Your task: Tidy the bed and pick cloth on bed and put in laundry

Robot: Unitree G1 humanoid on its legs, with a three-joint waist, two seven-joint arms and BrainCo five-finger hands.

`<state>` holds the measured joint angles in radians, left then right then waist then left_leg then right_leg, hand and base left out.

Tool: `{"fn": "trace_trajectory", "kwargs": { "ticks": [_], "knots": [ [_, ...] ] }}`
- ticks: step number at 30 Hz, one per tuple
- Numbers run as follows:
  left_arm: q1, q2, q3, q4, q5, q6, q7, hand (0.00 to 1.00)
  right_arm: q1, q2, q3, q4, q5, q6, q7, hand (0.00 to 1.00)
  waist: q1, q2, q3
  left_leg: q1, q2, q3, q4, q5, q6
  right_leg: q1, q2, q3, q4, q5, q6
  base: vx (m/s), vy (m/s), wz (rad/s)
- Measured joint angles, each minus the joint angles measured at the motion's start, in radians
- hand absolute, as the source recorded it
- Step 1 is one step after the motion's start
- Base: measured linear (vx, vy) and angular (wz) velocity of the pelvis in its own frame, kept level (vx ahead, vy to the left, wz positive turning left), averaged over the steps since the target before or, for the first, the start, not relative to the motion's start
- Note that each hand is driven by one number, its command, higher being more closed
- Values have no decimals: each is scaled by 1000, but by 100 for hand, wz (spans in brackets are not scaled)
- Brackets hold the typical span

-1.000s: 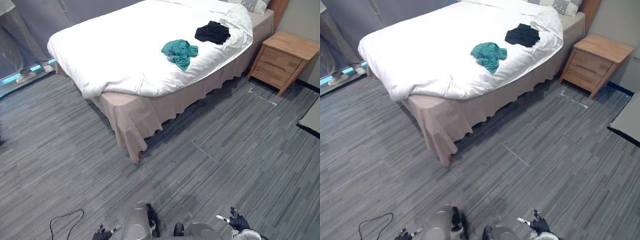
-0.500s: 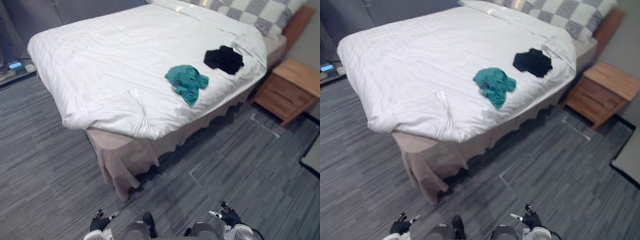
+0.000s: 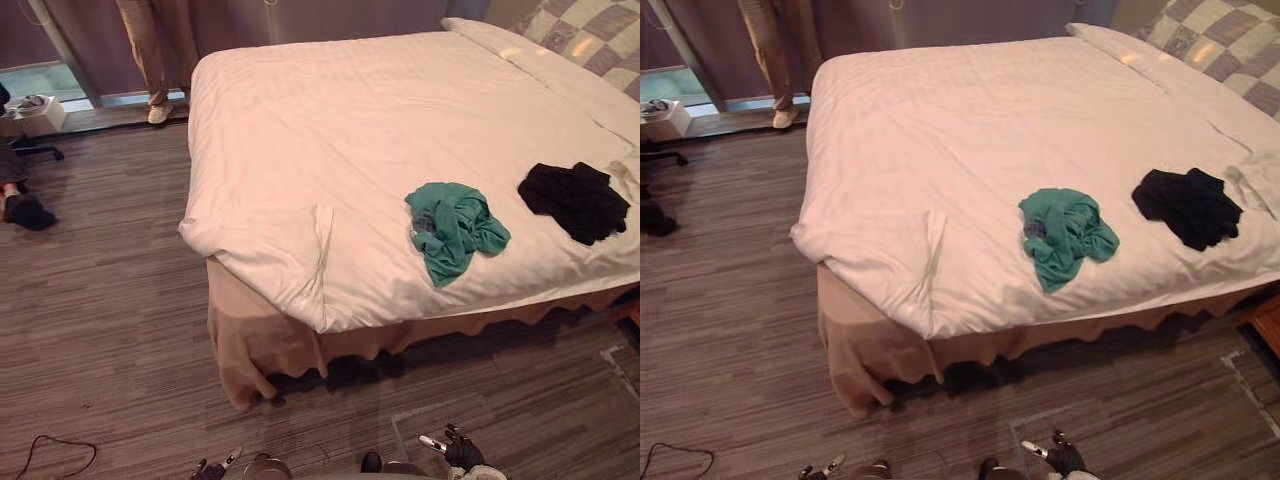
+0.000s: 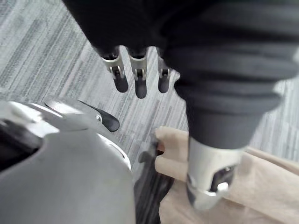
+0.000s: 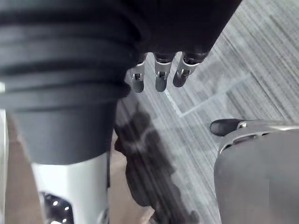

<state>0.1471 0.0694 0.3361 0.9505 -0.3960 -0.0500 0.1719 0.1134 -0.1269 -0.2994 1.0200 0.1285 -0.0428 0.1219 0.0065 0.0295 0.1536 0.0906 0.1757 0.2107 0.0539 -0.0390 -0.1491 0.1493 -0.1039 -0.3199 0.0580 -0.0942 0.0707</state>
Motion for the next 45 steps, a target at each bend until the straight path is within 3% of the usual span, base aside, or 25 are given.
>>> {"fn": "trace_trajectory", "kwargs": {
  "ticks": [4, 7, 9, 13, 17, 22, 24, 27, 31, 37, 43, 45],
  "knots": [
    [-31, 64, 0, -126, -135, -85, 0, 0, 0, -1, -15, 0, 1, 13, -14, 0, -7, 0, -2, 23, -13, -6, -62, 40, 3, 9, -7, -29, -5, 1, 0, -70, 13, 18],
    [-66, 87, -1, -255, -131, -117, 0, 0, 19, -3, -23, 0, 0, 14, -23, 0, -19, 11, -10, 39, -20, -6, -146, 85, 8, 4, -5, -59, -21, 2, 6, -126, 12, 32],
    [-89, 112, -2, -336, -82, -120, 7, 0, 28, -3, -24, -1, 0, 13, -25, 0, -19, 16, -16, 29, -25, 1, -158, 89, 16, -7, -3, -59, -34, 8, 15, -61, 24, -1],
    [-175, 246, -10, -486, 71, -120, 49, 0, 51, -1, -21, -9, 1, 3, -47, 0, -22, 13, -22, 17, -32, 30, -163, 85, 17, -7, -3, -51, -72, 34, 20, -19, 37, -6],
    [-241, 325, -49, -540, 102, -117, 37, 0, 64, -3, -11, -26, 3, 3, -62, 0, -24, 14, -38, 19, -33, 60, -163, 85, 16, -6, -4, -27, -90, 65, 14, 85, 24, -18],
    [-340, 358, -155, -533, 175, -89, -13, 0, 52, -3, -4, -26, 17, 9, -63, 0, -35, 12, -44, 38, -43, 112, -158, 85, 16, -1, -7, 6, -101, 70, 12, 91, 23, -19],
    [-377, 380, -208, -526, 245, -88, -29, 0, 53, -3, 1, -25, 27, 14, -63, 0, -56, 11, -44, 56, -45, 141, -158, 85, 16, 11, -8, 17, -105, 71, 12, 46, 8, -17],
    [-430, 399, -258, -513, 259, -77, -52, 0, 60, -3, 9, -23, 27, 14, -61, 0, -66, 11, -44, 61, -44, 163, -158, 85, 16, 7, -8, 31, -105, 72, 10, -5, 1, -16],
    [-523, 400, -335, -390, 290, -29, -71, 0, 76, 1, 34, -23, 27, 14, -59, 0, -83, 11, -43, 59, -40, 190, -164, 85, 16, -13, -5, 50, -94, 74, 6, -58, 2, -14],
    [-612, 401, -385, -226, 334, 2, -68, 0, 87, 8, 47, -25, 26, 18, -54, 0, -114, 7, -38, 18, -35, 222, -164, 86, 18, -79, 0, 81, -93, 96, 5, -60, 0, -16],
    [-760, 414, -415, -154, 426, 20, -36, 0, 35, -8, 75, -57, 28, 12, -51, 0, -123, 13, 49, -28, -35, 250, -159, 102, 26, -155, -3, 116, -62, 112, 0, -36, 5, -14],
    [-871, 434, -440, -140, 442, 28, -10, 0, -37, -11, 81, -60, 38, 12, -49, 0, -138, 13, 120, -88, -36, 251, -158, 124, 37, -216, -2, 131, -59, 137, -7, -38, -5, -4]
  ]
}}
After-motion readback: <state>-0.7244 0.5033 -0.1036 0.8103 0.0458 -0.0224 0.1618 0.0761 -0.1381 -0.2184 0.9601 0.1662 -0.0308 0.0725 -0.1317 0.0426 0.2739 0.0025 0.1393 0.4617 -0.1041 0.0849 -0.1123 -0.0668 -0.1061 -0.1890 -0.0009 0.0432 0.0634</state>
